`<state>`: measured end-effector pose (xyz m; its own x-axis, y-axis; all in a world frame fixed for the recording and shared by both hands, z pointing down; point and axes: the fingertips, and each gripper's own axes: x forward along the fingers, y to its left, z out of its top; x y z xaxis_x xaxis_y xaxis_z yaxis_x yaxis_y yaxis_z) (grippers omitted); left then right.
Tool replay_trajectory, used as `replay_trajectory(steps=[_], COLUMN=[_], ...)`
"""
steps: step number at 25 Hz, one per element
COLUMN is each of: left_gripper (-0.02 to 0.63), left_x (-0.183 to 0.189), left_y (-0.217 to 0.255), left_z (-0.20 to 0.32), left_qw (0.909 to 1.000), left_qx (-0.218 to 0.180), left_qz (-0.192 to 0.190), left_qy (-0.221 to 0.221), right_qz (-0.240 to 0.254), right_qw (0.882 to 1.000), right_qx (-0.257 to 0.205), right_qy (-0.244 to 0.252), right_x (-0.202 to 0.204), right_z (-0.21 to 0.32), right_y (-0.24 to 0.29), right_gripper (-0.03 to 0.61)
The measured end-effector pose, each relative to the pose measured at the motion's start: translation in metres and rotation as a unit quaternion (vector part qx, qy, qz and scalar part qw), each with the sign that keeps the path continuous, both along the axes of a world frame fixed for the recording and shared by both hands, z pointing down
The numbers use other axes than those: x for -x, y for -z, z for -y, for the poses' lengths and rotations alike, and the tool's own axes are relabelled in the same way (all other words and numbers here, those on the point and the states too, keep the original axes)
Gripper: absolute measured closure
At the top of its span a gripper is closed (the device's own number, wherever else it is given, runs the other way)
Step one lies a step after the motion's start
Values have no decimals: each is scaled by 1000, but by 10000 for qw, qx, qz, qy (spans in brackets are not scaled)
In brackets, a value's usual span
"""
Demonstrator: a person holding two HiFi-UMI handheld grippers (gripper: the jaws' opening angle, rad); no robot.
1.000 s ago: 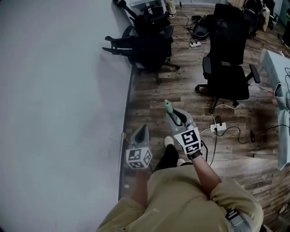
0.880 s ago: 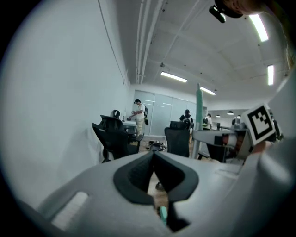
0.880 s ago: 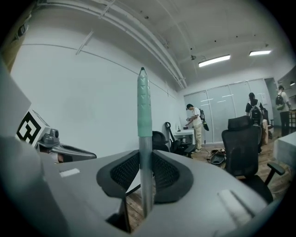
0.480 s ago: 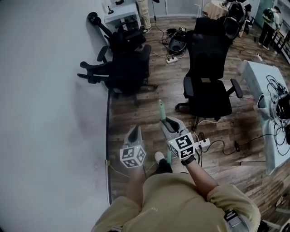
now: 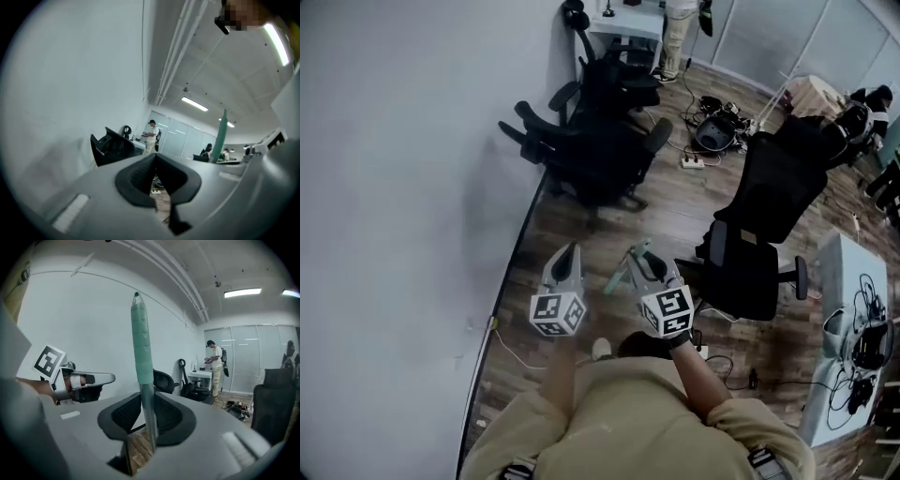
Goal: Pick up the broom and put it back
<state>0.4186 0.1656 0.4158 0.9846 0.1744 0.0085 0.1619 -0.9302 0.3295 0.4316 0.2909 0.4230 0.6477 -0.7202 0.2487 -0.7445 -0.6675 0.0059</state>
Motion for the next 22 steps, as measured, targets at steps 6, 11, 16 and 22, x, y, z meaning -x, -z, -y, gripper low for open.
replay_trajectory(steps=[6,11,16,22], left_gripper=[612,614,612,612], left_x=[9,5,-7,10], left_y=[-23,-44,-25,-47], left_z=[71,143,186,207], left_qw=[9929,9703,9419,9008], left_qx=[56,63,-148,-174], left_qz=[329,590,638,959], left_qy=[1140,2343,3295,4231], right_qz=[297,718,857,1028], right_qw=[9939,9746,9297,8833], right_qx=[-145,-202,-105,40], right_qy=[1052,2111,3580,4573], right_x=[-44,-62,-44,-35], right_z=[87,175,241,294], right_y=[-18,-45,-46,-75], right_gripper=[489,489,491,489])
